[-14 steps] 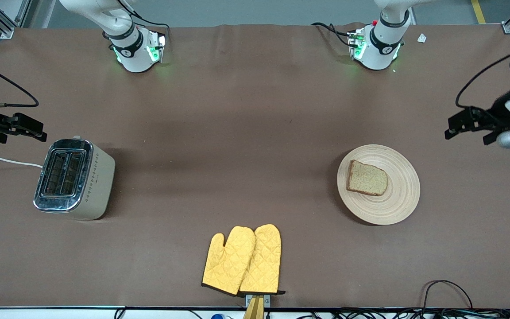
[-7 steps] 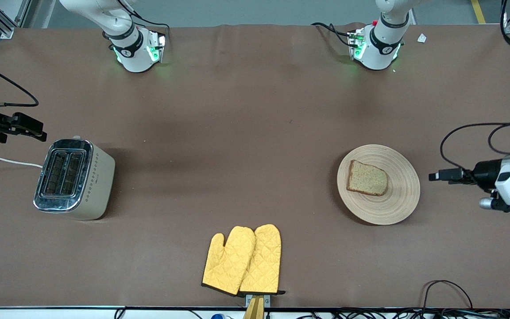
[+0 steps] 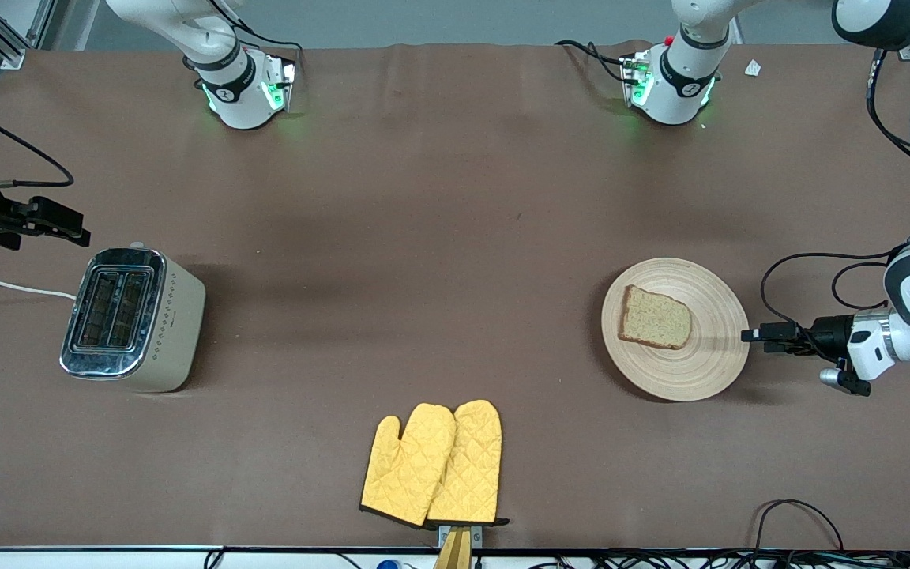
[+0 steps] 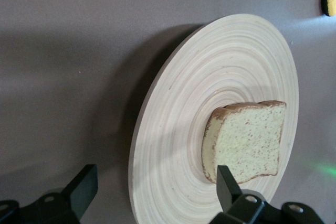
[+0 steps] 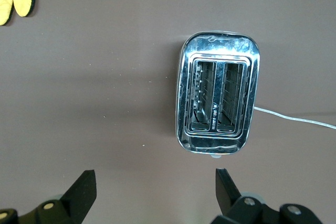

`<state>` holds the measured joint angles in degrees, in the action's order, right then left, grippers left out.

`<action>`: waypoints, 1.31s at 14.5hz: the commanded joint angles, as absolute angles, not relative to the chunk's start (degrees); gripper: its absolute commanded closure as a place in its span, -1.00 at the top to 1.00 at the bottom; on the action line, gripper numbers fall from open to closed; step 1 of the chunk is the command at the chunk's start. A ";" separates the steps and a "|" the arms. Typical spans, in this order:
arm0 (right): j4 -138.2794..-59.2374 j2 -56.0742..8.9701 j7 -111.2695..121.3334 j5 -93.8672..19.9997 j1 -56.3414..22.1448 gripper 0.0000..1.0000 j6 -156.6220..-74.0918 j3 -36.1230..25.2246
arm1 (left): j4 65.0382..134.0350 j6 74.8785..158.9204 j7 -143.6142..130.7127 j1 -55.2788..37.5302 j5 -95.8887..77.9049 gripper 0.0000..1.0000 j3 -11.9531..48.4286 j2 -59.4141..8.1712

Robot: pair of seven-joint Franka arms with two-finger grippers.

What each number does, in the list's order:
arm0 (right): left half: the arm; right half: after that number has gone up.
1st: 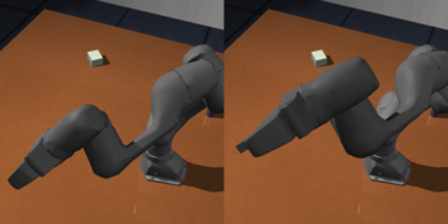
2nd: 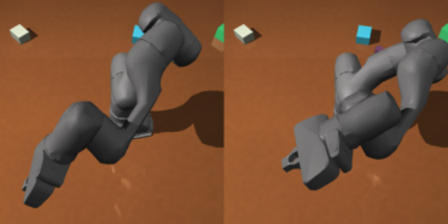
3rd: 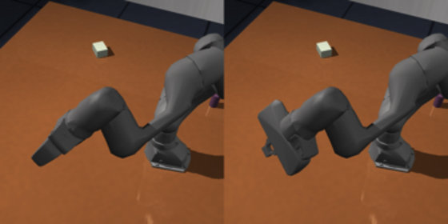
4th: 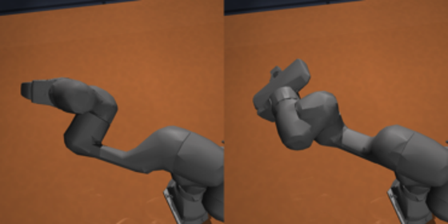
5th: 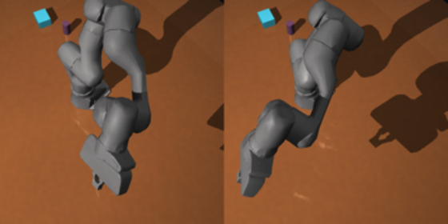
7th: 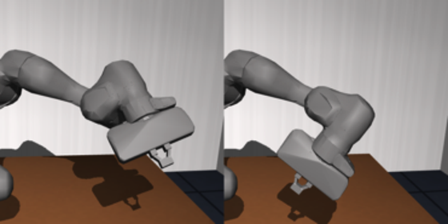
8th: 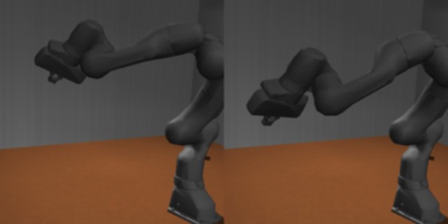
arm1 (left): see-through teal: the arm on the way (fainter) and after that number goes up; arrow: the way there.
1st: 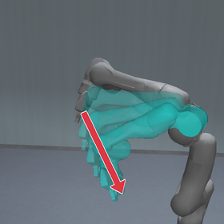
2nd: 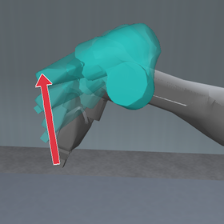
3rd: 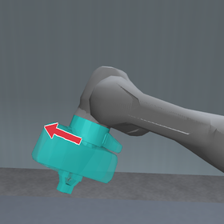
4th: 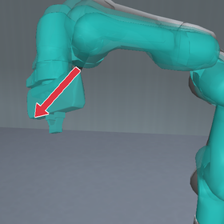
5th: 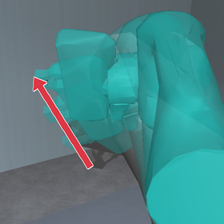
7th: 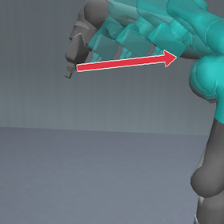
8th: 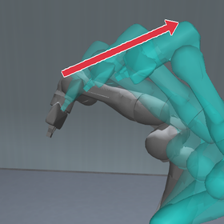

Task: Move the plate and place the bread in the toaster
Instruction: 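Reach the left gripper toward the wooden plate rim, then grip the plate rim with the left gripper while the right gripper lowers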

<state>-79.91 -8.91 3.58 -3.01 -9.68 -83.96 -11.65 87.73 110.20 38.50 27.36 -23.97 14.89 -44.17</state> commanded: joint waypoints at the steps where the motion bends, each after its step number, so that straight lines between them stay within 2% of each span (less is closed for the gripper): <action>1: -81.21 -7.65 2.55 -3.95 -9.75 1.00 -84.11 -11.43 | 86.57 110.21 42.53 27.51 -25.40 1.00 15.47 -46.05; 3: -81.21 -7.73 2.55 -4.04 -9.84 1.00 -83.85 -11.34 | 86.66 110.21 45.51 27.42 -26.72 0.87 15.38 -46.84; 4: -81.21 -7.73 2.55 -4.04 -9.93 1.00 -83.85 -11.25 | 86.66 110.21 47.70 27.51 -26.72 0.64 15.38 -47.19; 6: -81.12 -7.82 2.55 -4.13 -12.12 1.00 -83.58 -11.34 | 86.66 110.21 51.75 27.60 -26.89 -0.03 15.38 -47.37; 9: -80.77 -8.70 2.55 -5.53 -13.79 1.00 -84.81 -11.34 | 86.57 110.21 55.61 28.30 -26.89 -0.33 15.38 -48.60; 11: -81.38 -12.02 1.85 -8.86 -14.24 1.00 -89.71 -11.34 | 86.57 110.21 59.05 28.91 -28.46 -0.86 15.47 -49.48; 12: -81.56 -13.87 -0.94 -11.31 -14.50 1.00 -91.13 -11.34 | 86.57 110.13 59.67 29.09 -29.52 -0.97 15.38 -49.66; 13: -81.65 -15.54 -5.58 -14.04 -14.76 1.00 -91.84 -11.34 | 86.66 110.13 60.37 29.09 -29.79 -0.99 15.47 -49.75; 16: -81.74 -21.08 -16.16 -23.71 -15.90 1.00 -93.42 -11.34 | 86.57 109.52 58.98 28.92 -29.97 -0.99 16.25 -49.05; 19: -81.83 -24.42 -16.79 -24.70 -18.97 1.00 -98.68 -11.34 | 85.00 105.75 49.52 29.36 -30.76 -0.99 21.08 -47.82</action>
